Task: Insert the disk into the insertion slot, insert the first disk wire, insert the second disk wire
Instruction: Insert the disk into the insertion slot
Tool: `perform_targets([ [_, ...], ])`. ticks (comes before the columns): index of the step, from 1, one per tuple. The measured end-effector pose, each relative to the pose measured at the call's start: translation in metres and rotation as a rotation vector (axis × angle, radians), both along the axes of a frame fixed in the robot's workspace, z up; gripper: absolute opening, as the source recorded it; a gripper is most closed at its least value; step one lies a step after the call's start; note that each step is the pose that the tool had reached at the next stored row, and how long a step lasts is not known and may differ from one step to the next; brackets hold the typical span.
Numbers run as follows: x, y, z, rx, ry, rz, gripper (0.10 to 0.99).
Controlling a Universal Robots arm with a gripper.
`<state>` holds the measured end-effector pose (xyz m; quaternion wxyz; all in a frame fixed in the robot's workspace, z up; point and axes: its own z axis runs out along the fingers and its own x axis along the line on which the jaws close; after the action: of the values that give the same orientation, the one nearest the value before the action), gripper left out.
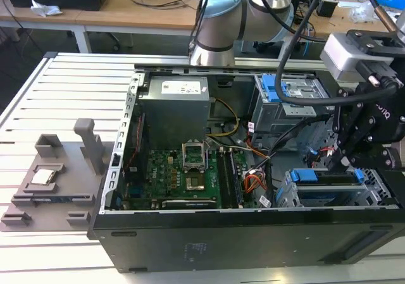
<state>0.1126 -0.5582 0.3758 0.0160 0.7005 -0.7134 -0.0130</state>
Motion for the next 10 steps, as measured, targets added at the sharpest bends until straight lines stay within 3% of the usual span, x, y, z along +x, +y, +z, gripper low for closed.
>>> perform_targets([
  [10,0.0004,0.0000,-0.0094,0.000,0.0000,0.000,0.106],
])
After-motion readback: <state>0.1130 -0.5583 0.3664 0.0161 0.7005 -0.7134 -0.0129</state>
